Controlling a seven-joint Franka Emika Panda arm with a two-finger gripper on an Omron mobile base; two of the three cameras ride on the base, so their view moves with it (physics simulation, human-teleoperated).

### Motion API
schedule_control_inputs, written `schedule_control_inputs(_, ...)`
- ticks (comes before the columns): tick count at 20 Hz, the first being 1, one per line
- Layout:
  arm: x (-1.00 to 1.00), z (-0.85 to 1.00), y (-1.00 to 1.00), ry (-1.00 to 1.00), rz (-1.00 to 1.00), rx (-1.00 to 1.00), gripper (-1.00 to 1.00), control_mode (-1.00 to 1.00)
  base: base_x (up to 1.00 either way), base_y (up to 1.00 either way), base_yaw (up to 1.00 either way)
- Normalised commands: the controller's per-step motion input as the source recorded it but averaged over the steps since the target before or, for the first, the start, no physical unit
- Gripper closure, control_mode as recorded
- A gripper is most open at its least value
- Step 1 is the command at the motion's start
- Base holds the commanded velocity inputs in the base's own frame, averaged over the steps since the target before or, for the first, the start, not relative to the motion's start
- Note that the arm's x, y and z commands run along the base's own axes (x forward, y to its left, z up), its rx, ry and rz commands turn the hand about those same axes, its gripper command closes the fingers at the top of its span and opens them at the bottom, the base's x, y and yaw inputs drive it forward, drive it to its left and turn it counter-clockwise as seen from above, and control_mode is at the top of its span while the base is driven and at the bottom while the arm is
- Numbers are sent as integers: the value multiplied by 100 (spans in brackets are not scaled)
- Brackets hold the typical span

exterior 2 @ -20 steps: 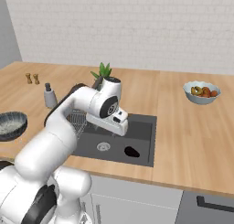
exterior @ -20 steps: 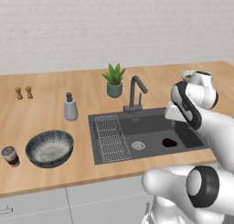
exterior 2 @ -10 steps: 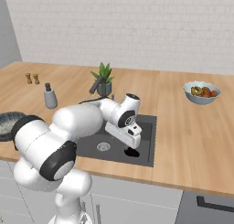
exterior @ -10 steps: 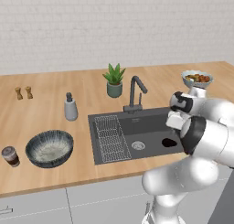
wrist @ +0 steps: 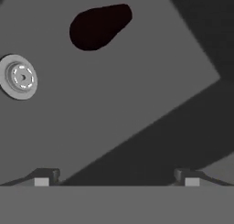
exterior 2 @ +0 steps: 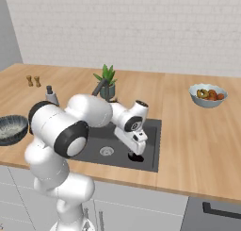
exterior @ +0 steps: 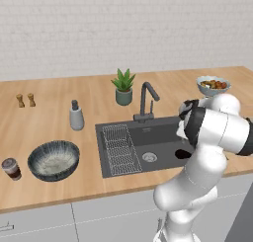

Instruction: Pick the avocado from the sink and place it in the bowl. Then pick the bowl and place it in the microwave. Then close the microwave door and press the start button.

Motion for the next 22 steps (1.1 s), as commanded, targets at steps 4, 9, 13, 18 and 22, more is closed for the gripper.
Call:
schedule_control_inputs(4, 21, -30, 0, 0, -55, 9, -100, -100, 0, 0, 0)
schedule_control_inputs(9, 1, -51, -5, 3, -33, 0, -100, -100, 0, 0, 0)
schedule_control_inputs(13, 28, -32, -6, 0, -14, 0, -100, -100, 0, 0, 0)
schedule_control_inputs(18, 46, -15, -7, 0, -2, 0, -100, -100, 0, 0, 0)
schedule_control_inputs(22, 20, -31, -1, -4, 0, 0, -100, -100, 0, 0, 0)
